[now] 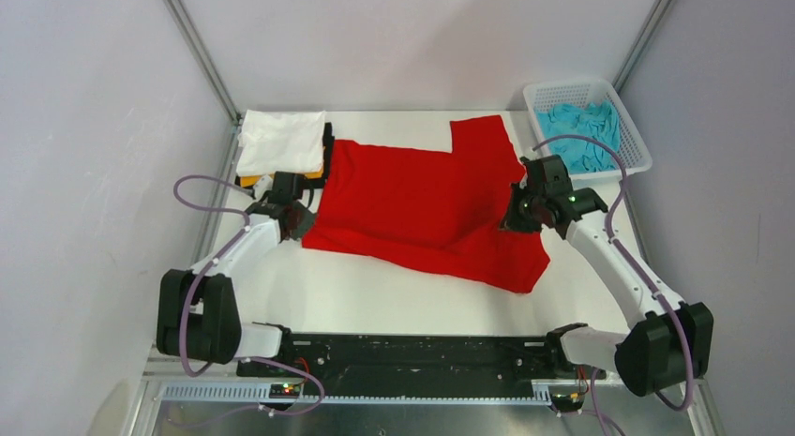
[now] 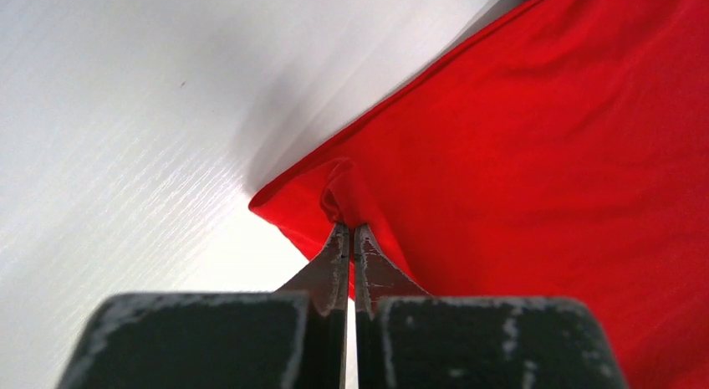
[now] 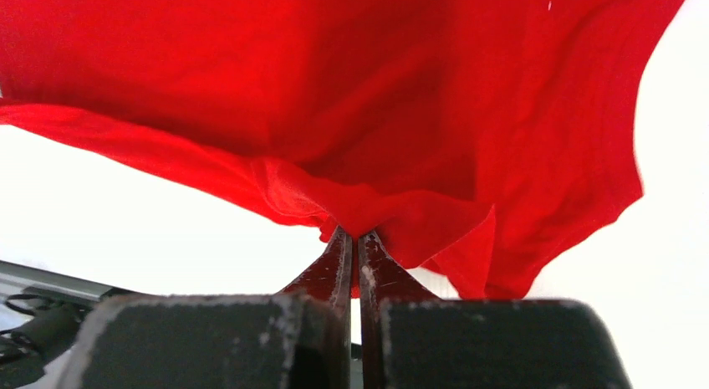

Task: Fold and stack the t-shirts
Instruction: Fold the flattened tshirt in 1/3 of the way

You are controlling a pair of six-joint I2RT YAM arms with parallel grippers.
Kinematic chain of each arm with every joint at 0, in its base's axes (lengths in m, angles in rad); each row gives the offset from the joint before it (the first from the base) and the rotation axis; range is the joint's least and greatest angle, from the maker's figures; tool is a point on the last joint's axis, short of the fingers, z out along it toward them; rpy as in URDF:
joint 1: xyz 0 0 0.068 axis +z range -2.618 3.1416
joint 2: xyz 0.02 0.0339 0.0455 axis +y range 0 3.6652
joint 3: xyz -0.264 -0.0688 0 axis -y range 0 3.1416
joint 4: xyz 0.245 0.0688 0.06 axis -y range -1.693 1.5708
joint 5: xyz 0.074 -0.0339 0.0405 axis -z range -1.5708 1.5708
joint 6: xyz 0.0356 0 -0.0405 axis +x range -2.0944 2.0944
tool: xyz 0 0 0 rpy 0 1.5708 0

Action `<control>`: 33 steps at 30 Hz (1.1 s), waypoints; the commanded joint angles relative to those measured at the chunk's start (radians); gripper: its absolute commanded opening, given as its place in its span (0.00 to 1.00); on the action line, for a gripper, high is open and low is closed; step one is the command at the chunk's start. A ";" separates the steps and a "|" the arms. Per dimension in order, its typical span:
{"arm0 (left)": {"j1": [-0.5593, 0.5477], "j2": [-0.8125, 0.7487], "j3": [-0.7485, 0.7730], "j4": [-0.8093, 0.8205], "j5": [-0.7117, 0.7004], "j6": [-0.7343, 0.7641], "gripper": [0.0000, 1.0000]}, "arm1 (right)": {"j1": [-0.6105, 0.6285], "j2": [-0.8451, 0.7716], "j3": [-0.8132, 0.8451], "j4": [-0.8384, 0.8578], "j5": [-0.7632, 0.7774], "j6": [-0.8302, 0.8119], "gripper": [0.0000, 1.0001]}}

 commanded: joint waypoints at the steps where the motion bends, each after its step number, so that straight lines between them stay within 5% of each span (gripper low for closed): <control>1: 0.011 0.042 0.056 0.013 -0.041 0.029 0.00 | -0.024 0.053 0.093 0.071 -0.014 -0.177 0.00; 14: 0.011 0.121 0.114 0.018 -0.019 0.071 0.00 | -0.075 0.321 0.390 -0.083 -0.048 -0.591 0.00; 26: 0.014 0.212 0.166 0.017 -0.052 0.055 0.04 | -0.079 0.602 0.590 -0.090 -0.060 -0.579 0.00; 33: 0.015 0.268 0.196 0.015 -0.085 0.037 0.07 | -0.082 0.763 0.745 -0.093 0.057 -0.501 0.01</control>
